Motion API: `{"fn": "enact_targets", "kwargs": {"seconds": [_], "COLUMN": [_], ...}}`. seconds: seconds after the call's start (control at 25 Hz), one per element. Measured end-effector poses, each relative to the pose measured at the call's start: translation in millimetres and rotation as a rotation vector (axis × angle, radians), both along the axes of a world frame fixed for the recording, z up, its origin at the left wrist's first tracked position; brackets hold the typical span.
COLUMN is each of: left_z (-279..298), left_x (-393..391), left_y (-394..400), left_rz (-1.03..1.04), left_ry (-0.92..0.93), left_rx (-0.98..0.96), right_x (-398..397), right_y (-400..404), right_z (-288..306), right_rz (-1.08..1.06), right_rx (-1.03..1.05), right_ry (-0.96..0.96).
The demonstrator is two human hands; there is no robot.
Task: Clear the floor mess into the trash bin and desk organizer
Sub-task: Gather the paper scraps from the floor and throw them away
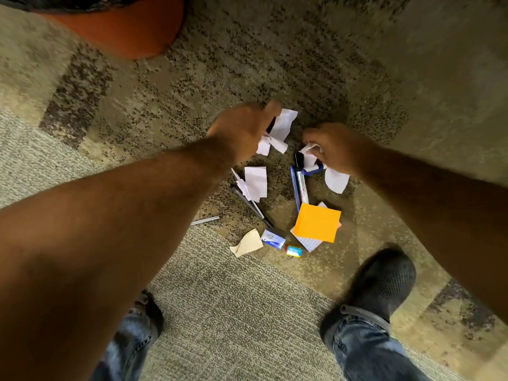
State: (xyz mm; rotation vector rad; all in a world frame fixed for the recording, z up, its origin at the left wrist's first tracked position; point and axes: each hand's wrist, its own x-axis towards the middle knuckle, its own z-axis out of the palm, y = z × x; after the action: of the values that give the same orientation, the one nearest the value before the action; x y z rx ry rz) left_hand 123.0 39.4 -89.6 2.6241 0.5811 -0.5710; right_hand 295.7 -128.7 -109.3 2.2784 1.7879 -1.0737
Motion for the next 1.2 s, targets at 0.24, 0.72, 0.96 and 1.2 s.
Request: {"fn": "enact_targets", "kwargs": {"seconds": [0.24, 0.72, 0.96, 1.2], "left_z": [-5.2, -10.6, -0.9, 20.6], "left_x": [4.9, 11.2, -34.1, -58.6], "left_y": [-0.9, 7.7, 32.9, 38.1], "left_rz": [-0.219, 0.076, 0.354, 0.463], "left_ry": [0.000, -0.089, -0.292, -0.317], "left_rx": [0.017, -0.085, -0.278, -0.330], "right_x": [-1.9, -119.1, -120.7, -124.1], "right_y": [-6.7, 1.5, -12.2, -9.9], "right_z": [25.0, 9.0, 0.9, 3.9], "right_rz": [-0.477, 0.111, 0.117, -0.021], "right_rx": [0.202, -0.174, -0.031, -0.046], "right_ry": [0.093, 0.131, 0.019, 0.006]}}
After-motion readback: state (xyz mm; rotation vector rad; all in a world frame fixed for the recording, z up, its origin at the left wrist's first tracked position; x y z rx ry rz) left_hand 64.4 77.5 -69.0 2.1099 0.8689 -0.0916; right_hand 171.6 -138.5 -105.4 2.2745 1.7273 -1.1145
